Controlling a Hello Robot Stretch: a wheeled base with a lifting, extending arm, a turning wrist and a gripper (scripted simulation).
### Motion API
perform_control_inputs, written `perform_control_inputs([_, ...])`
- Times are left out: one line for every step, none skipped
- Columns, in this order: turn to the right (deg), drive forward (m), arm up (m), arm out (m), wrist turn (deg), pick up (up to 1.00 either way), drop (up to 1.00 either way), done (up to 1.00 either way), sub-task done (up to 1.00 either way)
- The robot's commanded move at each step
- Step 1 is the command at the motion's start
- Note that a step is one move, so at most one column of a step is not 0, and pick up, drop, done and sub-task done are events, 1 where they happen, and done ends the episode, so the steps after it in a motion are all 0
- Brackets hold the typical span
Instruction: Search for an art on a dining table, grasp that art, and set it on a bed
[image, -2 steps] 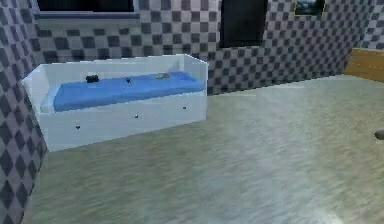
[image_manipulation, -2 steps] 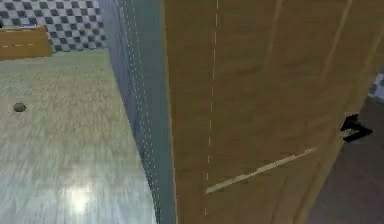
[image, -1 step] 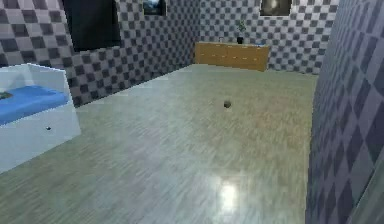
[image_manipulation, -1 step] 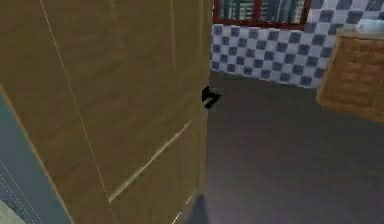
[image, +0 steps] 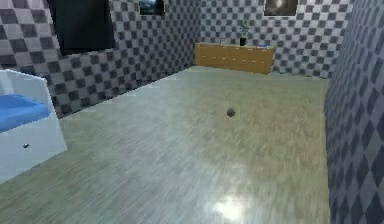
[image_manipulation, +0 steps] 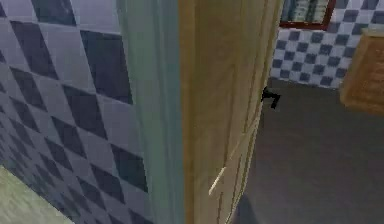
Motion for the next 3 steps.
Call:
perform_control_inputs([27.0, 0.0, 0.0, 0.0, 0.0, 0.0, 0.0, 0.0, 0.0])
perform_control_inputs([3.0, 0.0, 0.0, 0.0, 0.0, 0.0, 0.0, 0.0, 0.0])
perform_control_inputs([0.0, 1.0, 0.0, 0.0, 0.0, 0.0, 0.0, 0.0, 0.0])
